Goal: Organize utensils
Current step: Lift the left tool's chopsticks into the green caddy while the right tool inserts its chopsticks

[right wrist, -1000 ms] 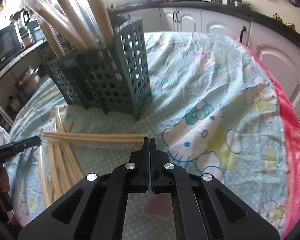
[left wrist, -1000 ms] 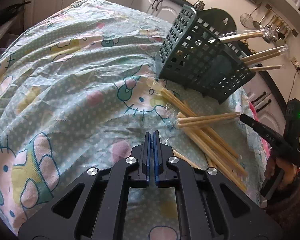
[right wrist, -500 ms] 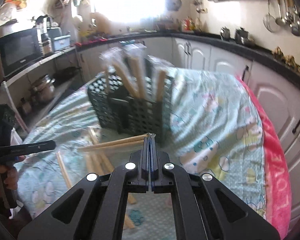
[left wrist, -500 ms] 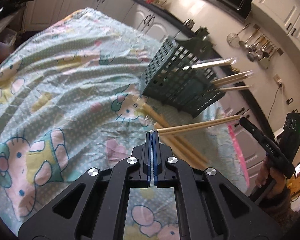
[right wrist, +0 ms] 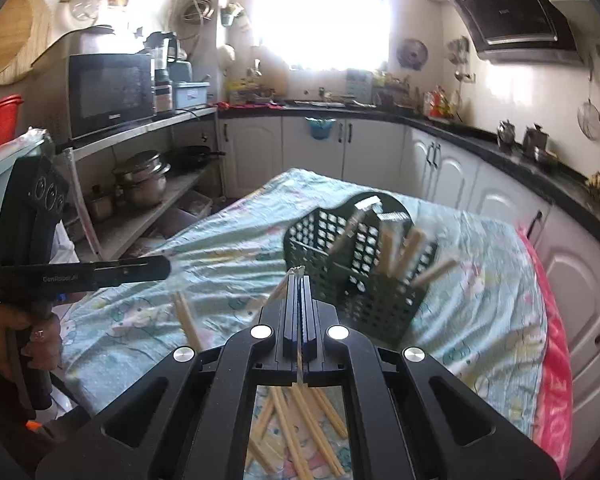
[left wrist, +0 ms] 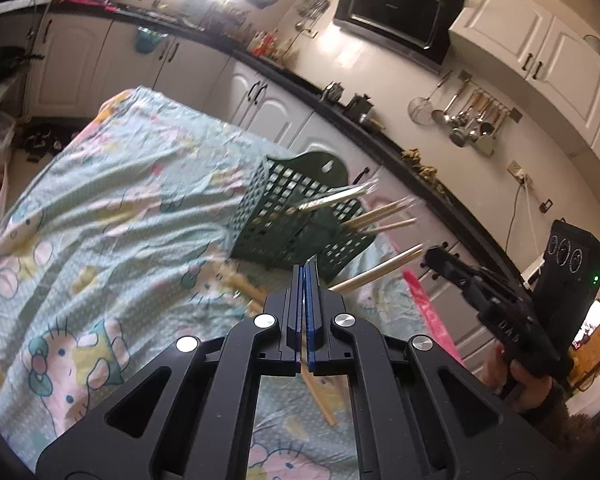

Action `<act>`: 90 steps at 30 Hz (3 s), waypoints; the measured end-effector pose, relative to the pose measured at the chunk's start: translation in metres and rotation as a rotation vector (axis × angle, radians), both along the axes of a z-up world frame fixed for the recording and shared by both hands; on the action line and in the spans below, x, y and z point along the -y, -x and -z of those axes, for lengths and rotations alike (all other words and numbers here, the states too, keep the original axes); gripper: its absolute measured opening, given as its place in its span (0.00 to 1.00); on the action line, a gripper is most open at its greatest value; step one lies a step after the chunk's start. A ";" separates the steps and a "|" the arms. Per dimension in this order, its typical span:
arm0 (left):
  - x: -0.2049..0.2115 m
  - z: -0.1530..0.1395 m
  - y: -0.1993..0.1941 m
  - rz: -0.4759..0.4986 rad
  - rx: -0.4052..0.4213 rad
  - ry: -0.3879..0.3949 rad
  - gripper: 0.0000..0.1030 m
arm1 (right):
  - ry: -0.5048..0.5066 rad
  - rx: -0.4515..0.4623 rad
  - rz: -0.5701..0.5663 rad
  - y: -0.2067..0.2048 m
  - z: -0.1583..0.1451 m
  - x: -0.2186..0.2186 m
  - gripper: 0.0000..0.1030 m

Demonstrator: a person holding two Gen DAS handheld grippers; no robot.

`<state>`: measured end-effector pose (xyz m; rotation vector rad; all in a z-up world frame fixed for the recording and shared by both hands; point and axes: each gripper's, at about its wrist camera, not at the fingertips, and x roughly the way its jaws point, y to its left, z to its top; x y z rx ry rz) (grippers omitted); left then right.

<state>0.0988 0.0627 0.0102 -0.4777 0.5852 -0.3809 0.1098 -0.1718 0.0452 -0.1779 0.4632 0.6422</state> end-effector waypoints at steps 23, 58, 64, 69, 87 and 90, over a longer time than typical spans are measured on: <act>0.017 -0.086 0.001 0.057 0.184 -0.058 0.00 | -0.033 0.083 -0.075 0.002 -0.061 -0.034 0.01; 0.040 -0.203 -0.086 -0.007 0.379 -0.102 0.00 | -0.079 0.185 0.075 -0.093 -0.161 -0.022 0.01; 0.048 -0.200 -0.101 -0.010 0.369 -0.092 0.00 | -0.075 0.168 0.104 -0.105 -0.155 -0.015 0.01; 0.055 -0.192 -0.108 -0.016 0.364 -0.130 0.00 | -0.069 0.153 0.134 -0.115 -0.147 -0.006 0.01; 0.040 -0.154 -0.136 -0.067 0.292 -0.124 0.00 | -0.012 0.114 0.172 -0.127 -0.113 0.000 0.01; 0.039 -0.147 -0.140 -0.071 0.279 -0.120 0.00 | -0.004 0.095 0.174 -0.131 -0.105 -0.001 0.01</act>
